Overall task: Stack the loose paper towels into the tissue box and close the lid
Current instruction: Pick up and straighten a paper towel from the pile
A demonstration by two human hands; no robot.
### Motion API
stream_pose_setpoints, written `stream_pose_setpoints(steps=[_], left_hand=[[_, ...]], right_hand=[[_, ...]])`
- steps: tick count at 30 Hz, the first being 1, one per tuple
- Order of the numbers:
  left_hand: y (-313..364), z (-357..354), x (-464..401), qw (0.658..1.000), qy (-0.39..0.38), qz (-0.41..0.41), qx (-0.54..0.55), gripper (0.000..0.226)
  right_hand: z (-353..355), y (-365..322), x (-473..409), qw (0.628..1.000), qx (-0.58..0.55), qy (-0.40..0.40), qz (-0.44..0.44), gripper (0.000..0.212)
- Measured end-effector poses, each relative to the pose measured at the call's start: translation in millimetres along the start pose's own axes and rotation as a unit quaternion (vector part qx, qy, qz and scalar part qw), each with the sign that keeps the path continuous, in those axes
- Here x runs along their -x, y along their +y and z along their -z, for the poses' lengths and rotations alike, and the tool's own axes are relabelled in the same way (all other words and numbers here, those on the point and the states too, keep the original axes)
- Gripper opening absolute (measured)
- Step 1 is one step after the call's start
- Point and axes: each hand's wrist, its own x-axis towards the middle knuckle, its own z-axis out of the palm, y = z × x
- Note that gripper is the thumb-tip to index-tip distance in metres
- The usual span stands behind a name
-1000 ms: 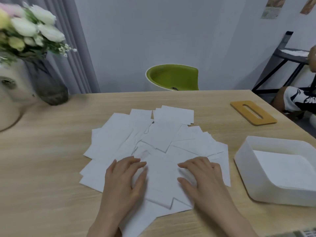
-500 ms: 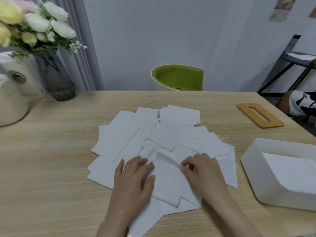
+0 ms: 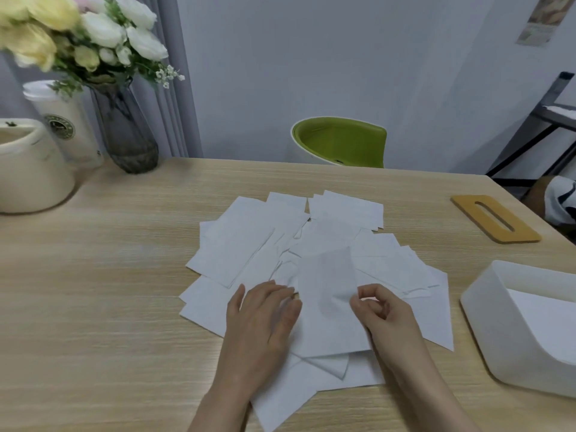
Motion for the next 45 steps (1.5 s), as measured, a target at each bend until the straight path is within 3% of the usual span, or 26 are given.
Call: stream_pose_setpoints(steps=[6,9,11,14,20,22,25,29,33,39,45], left_hand=[[-0.2,0.7,-0.7,0.999,0.01,0.019,0.032,0.069],[2.1,1.6,-1.4,0.997,0.018,0.028,0.066,0.04],[3.8,2.3,-3.0,0.991,0.04,0.05,0.12,0.035],[6.0,6.6,-5.6,0.967,0.054,0.101,0.23,0.048],[8.1,24.4,-10.9,0.91,0.105,0.177,0.361,0.014],[1.2,29.9,-13.5,0.896,0.129,0.205,0.373,0.018],[-14.9,40.4,-14.7,0.879,0.172,0.239,0.374,0.017],[-38.3,55.0,-11.7,0.856,0.225,0.261,0.386,0.016],[-47.5,57.4,-10.2,0.835,0.266,0.272,0.397,0.02],[-47.3,52.1,-10.9,0.831,0.313,0.271,0.371,0.024],[-49.7,51.8,-9.9,0.836,0.312,0.278,0.356,0.023]], right_hand=[[-11.6,-5.2,3.2,0.996,-0.086,-0.037,-0.005,0.007],[-16.3,-8.0,3.9,0.992,-0.11,-0.058,-0.01,0.01],[-19.5,-9.0,4.2,0.992,-0.108,-0.063,-0.004,0.012],[-24.6,-9.3,4.3,0.993,-0.099,-0.063,0.002,0.006],[-40.8,-12.0,2.8,0.989,-0.101,-0.105,-0.006,0.006],[-48.4,-12.1,-1.4,0.99,-0.074,-0.119,0.007,0.011],[-59.8,-12.4,-13.3,0.988,0.073,-0.096,0.096,0.016],[-79.5,-21.5,-38.7,0.914,0.297,-0.099,0.259,0.021],[-107.6,-33.4,-69.5,0.842,0.417,-0.134,0.316,0.041],[-123.3,-37.5,-90.7,0.784,0.492,-0.157,0.345,0.042],[-93.3,-28.2,-82.1,0.77,0.504,-0.129,0.369,0.039]])
